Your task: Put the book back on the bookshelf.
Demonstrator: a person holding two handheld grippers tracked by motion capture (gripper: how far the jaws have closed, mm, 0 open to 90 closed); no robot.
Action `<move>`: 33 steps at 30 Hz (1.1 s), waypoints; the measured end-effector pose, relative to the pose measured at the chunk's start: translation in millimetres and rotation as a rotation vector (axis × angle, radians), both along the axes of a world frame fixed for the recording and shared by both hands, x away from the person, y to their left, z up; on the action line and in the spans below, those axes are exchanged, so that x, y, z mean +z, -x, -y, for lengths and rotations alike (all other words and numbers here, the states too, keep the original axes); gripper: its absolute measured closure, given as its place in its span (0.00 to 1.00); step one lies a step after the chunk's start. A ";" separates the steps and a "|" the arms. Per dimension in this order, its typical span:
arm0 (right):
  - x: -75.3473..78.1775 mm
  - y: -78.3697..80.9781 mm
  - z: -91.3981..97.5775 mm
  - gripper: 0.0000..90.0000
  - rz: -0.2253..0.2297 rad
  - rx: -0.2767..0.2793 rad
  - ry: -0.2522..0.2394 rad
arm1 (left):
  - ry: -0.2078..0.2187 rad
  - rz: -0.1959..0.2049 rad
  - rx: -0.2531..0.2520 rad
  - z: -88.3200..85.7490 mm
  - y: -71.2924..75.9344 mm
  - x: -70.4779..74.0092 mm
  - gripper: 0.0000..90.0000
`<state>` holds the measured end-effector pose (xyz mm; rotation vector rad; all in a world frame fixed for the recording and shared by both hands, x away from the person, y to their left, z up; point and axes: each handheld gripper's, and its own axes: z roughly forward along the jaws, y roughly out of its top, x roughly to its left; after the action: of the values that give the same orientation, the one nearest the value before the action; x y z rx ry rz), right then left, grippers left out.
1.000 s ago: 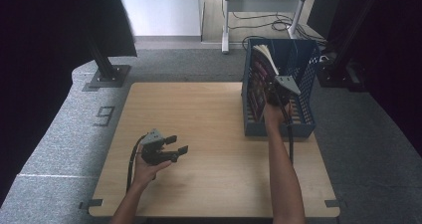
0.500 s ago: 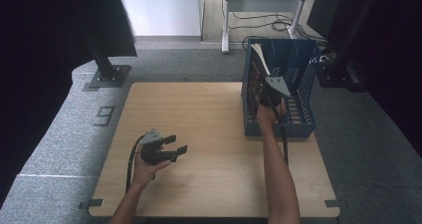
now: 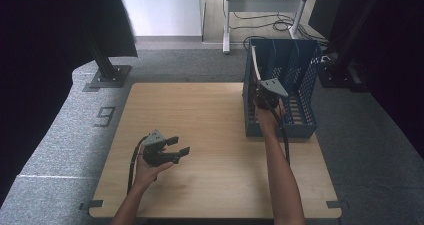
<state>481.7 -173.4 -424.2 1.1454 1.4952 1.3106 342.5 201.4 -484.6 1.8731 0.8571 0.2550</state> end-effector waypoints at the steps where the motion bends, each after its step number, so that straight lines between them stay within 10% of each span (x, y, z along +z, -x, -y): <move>1: -0.2 -0.1 0.5 0.78 -0.004 0.005 -0.006 | 0.001 0.000 0.000 -0.1 0.0 0.1 0.33; 33: -5.0 12.8 8.6 0.49 -0.035 0.063 -0.035 | -0.012 -0.003 -0.015 5.0 1.3 -1.6 0.33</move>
<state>468.8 -182.0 -429.3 1.1577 1.5506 1.3708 341.2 196.4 -486.2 1.8906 0.8448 0.2489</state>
